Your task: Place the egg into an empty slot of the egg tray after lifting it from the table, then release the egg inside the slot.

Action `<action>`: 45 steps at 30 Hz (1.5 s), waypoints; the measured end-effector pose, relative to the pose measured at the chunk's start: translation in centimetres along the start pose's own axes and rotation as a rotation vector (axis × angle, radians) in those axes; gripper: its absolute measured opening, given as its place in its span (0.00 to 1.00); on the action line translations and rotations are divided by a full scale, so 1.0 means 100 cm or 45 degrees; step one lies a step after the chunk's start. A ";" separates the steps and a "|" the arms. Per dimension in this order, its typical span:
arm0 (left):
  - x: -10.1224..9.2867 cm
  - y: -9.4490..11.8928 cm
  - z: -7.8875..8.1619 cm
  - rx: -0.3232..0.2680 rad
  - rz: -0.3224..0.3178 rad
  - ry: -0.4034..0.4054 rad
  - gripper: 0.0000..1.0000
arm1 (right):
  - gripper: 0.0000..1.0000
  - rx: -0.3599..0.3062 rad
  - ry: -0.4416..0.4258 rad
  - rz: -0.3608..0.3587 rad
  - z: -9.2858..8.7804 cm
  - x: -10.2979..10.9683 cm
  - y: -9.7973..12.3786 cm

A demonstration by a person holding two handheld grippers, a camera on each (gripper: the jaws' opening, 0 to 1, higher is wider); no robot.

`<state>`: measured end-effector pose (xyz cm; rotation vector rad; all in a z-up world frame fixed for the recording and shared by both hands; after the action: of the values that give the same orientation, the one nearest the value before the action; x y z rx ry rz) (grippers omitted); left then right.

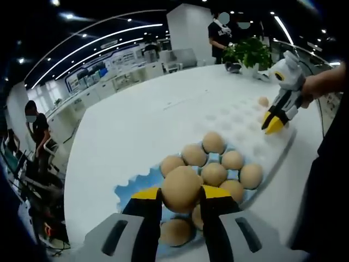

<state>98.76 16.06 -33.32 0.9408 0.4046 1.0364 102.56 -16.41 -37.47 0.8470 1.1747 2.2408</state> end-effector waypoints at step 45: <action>0.032 -0.032 -0.004 0.299 -0.027 0.003 0.27 | 0.13 -0.099 -0.060 0.020 -0.005 0.000 0.000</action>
<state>101.75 18.42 -35.74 1.1417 0.5456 0.9851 102.22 -16.72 -37.74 0.8759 1.0561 2.2507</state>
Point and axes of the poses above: the point that each gripper's makers call its tool centre point, and the gripper's own axes: y roughly backward along the fingers, x roughly to its left, z roughly out of its top, the point moved 9 cm from there along y, roughly backward along the fingers, and after that the axes turned 14 degrees about x, right-handed, at the moved point
